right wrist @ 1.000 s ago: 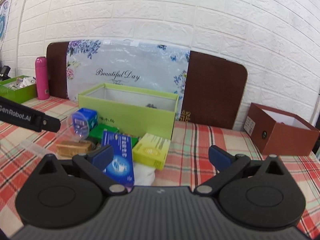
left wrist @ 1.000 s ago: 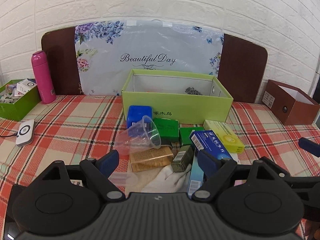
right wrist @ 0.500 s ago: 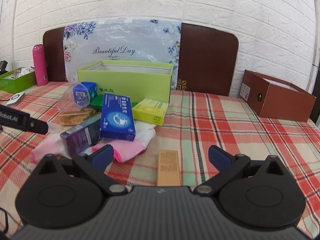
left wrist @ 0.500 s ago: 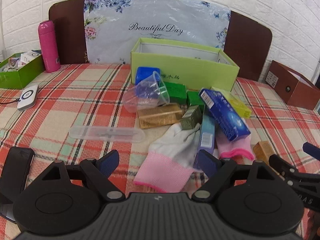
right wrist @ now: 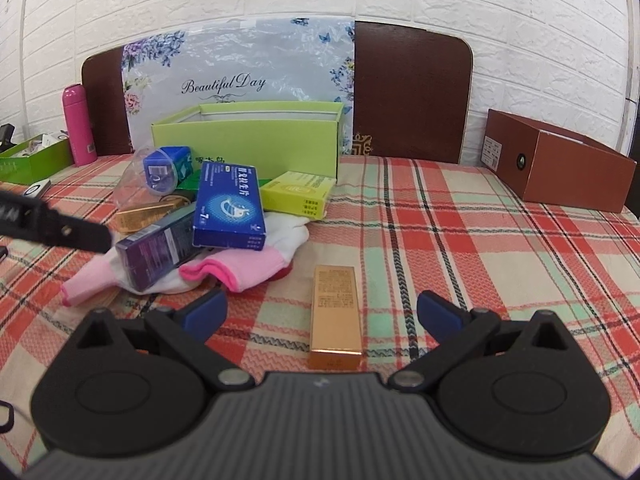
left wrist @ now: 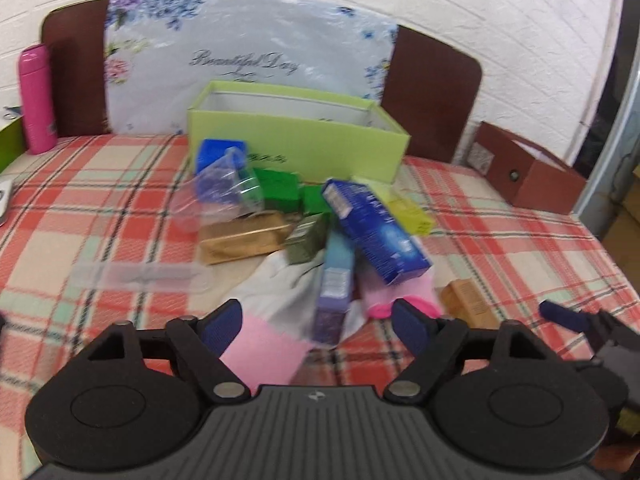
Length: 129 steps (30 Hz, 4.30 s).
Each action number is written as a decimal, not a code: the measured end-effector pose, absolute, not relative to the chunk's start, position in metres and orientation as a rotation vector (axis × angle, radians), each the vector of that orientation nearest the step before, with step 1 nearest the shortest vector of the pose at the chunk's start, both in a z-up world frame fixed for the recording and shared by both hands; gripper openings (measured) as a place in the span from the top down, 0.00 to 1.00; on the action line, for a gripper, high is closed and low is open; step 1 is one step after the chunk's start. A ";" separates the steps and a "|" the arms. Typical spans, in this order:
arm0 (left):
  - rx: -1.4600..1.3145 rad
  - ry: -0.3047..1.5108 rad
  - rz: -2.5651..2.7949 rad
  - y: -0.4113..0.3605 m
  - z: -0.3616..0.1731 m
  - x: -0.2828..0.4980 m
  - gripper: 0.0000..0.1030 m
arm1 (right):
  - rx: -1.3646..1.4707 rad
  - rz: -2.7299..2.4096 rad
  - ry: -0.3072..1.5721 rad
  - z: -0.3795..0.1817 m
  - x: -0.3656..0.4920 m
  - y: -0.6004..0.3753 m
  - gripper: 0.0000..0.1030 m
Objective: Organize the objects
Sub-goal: 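Withdraw both tools from the green box toward the remaining items, then grasp the gold box with right tool while left grasps the slim teal box, then lift both boxes into the lime-green box and open both tools, then withdraw and grasp the blue medicine box with the right tool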
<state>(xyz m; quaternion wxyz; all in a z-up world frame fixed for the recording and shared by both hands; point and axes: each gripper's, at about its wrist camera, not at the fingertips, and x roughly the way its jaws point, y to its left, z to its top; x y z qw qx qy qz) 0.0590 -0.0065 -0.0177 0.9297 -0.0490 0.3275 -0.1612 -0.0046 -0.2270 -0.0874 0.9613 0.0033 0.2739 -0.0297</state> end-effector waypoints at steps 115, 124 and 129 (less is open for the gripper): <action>-0.200 0.638 -0.339 -0.026 0.036 0.357 0.25 | -0.047 0.149 0.595 -0.062 0.331 -0.220 0.37; -0.135 0.544 -0.260 -0.014 0.052 0.319 0.20 | -0.013 0.098 0.450 -0.035 0.289 -0.241 0.00; -0.134 0.518 -0.232 -0.014 0.070 0.279 0.20 | 0.015 0.084 0.426 -0.009 0.263 -0.249 0.00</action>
